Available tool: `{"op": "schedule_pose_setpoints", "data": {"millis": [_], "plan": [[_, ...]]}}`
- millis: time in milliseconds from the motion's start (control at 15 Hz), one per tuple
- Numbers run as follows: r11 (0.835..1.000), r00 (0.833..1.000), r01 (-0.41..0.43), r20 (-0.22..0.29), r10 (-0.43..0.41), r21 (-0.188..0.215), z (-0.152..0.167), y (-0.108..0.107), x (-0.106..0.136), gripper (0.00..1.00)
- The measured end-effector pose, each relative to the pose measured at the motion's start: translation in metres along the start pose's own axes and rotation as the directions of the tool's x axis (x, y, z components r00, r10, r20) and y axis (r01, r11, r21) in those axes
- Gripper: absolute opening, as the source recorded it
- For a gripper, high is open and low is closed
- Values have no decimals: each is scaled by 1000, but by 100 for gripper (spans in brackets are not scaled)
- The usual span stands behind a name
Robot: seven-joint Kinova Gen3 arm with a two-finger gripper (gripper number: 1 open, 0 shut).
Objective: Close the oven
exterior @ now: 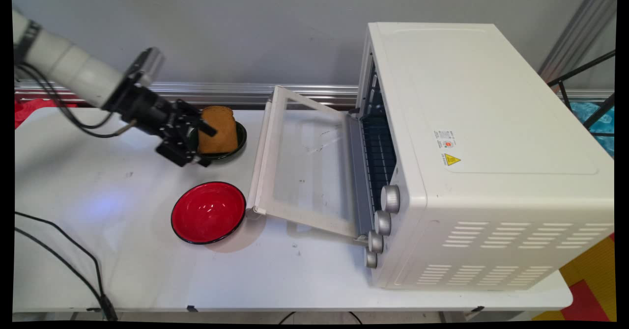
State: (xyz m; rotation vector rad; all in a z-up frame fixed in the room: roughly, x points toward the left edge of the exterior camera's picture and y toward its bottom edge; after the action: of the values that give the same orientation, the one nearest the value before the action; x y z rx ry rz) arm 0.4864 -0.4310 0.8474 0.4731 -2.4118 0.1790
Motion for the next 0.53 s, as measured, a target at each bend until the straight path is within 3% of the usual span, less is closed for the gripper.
{"op": "schedule_pose_setpoints", "data": {"millis": [533], "plan": [[987,988,-153,-4,153,-43,60,-35,15,100]]}}
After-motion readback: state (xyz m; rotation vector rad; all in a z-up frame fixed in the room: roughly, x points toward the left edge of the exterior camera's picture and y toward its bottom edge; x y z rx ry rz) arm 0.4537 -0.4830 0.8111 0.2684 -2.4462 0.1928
